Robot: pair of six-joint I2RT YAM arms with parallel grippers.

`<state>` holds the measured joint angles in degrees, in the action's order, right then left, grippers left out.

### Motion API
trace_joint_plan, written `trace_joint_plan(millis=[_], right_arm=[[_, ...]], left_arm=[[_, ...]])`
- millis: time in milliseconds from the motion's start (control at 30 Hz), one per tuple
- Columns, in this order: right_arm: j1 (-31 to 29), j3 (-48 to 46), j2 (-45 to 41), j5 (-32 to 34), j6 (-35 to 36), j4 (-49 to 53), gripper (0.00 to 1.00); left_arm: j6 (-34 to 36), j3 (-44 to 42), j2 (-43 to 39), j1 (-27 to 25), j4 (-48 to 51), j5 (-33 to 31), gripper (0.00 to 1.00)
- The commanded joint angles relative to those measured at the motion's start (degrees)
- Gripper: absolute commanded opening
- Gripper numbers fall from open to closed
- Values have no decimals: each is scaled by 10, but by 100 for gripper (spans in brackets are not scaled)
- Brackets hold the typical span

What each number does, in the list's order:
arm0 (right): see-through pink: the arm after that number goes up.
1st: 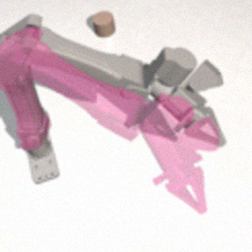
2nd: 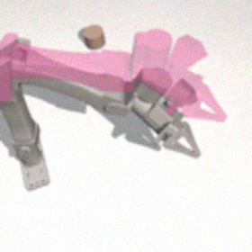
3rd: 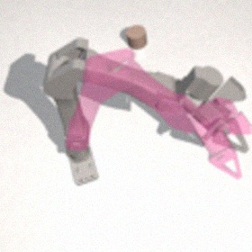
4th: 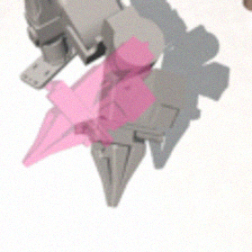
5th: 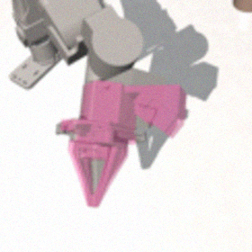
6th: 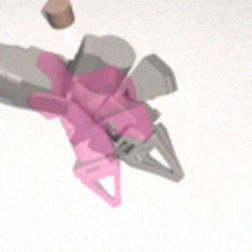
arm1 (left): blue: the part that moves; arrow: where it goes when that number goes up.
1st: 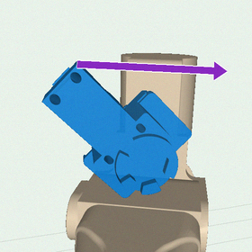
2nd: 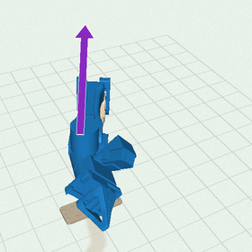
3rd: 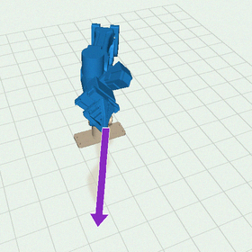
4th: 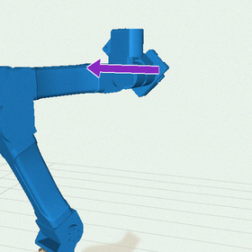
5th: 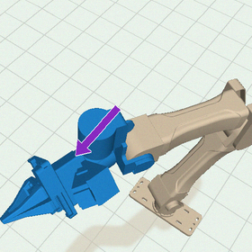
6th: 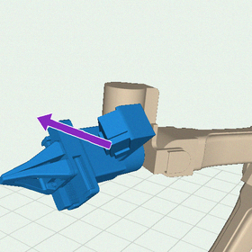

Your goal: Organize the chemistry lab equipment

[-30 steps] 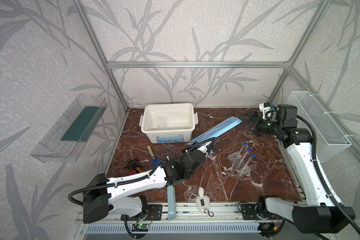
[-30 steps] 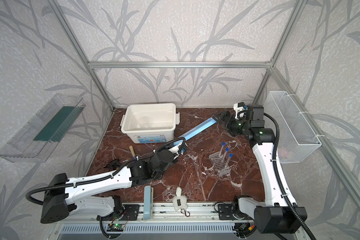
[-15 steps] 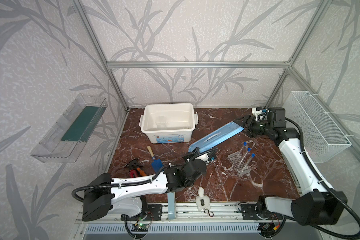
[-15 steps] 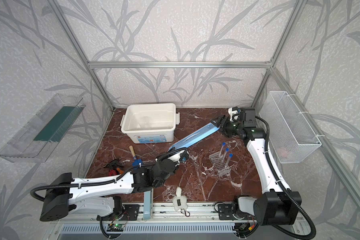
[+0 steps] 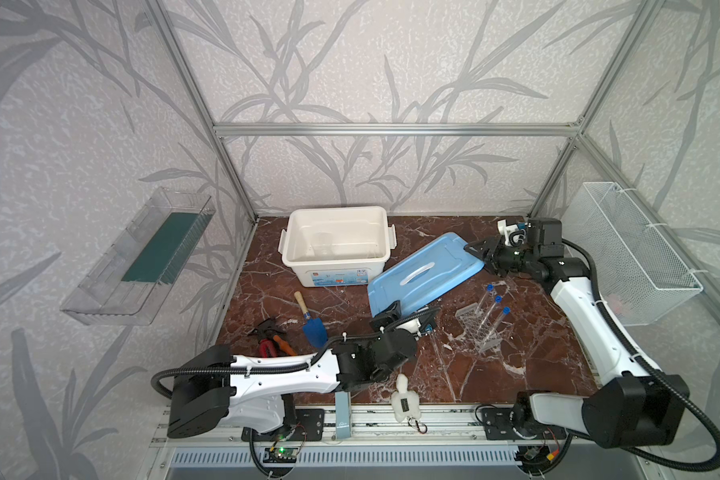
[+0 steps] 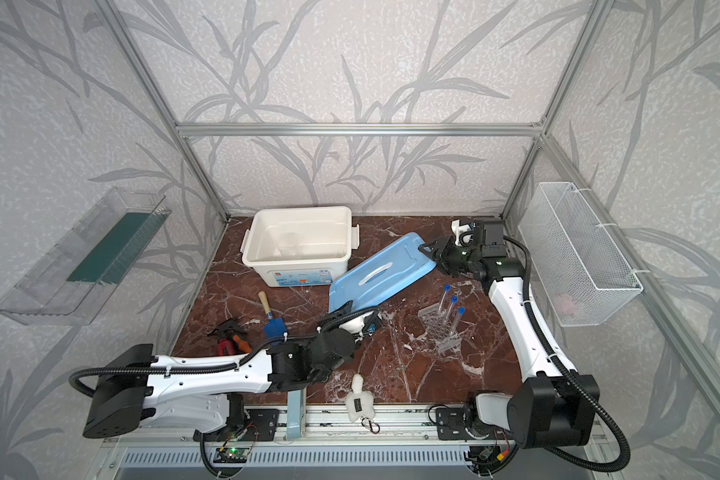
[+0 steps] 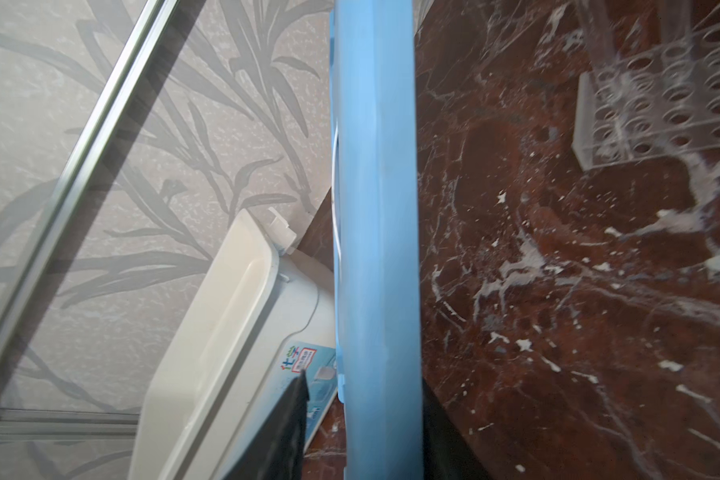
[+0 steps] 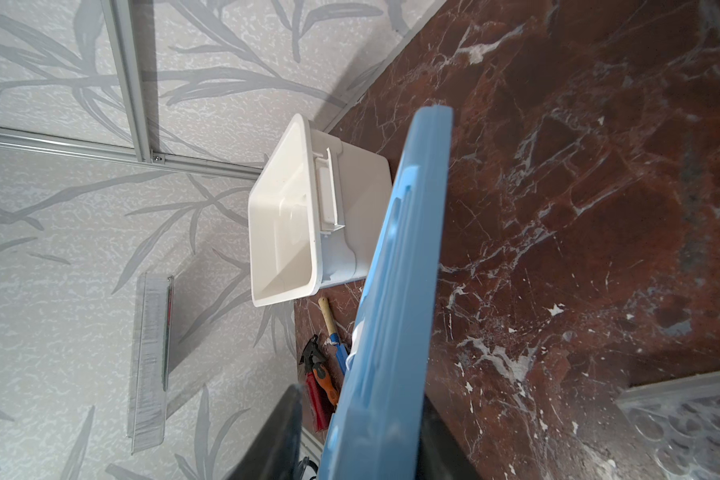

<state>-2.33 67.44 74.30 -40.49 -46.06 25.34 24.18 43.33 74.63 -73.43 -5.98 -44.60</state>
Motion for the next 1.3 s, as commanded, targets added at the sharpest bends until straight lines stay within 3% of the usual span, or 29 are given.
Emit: trace_joint_plan(millis=[0, 133, 267, 367, 433, 633, 800, 933, 1000, 1133, 1267], right_arm=[[-2, -10, -14, 6, -3, -36, 39], [-2, -29, -20, 3, -7, -54, 33], [-3, -36, -2, -5, 2, -48, 36], [-8, -44, 20, -9, 5, -57, 39], [-11, -41, 36, -3, 17, -54, 40], [-44, 59, 119, 87, 163, 75, 54], [-79, 144, 183, 168, 283, 173, 72], [-125, 177, 203, 233, 341, 207, 74], [-126, 176, 210, 226, 341, 191, 73], [-130, 205, 253, 221, 356, 204, 73], [-180, 209, 256, 272, 422, 206, 77]], left_arm=[[-8, 0, 5, -17, 0, 26, 47], [-27, -7, 14, -18, -7, 34, 48], [-61, -4, 33, -17, -17, -11, 48], [-78, -3, 47, -9, -10, -8, 48], [-125, 6, 59, 10, 17, -5, 48], [-314, 20, -6, 82, 89, 109, 47], [-456, 67, -38, 94, 217, 140, 58], [-510, 59, -59, 97, 236, 190, 60], [-520, 56, -59, 99, 250, 183, 60], [-624, 33, -90, 132, 285, 205, 60], [-664, 2, -143, 135, 261, 233, 71]])
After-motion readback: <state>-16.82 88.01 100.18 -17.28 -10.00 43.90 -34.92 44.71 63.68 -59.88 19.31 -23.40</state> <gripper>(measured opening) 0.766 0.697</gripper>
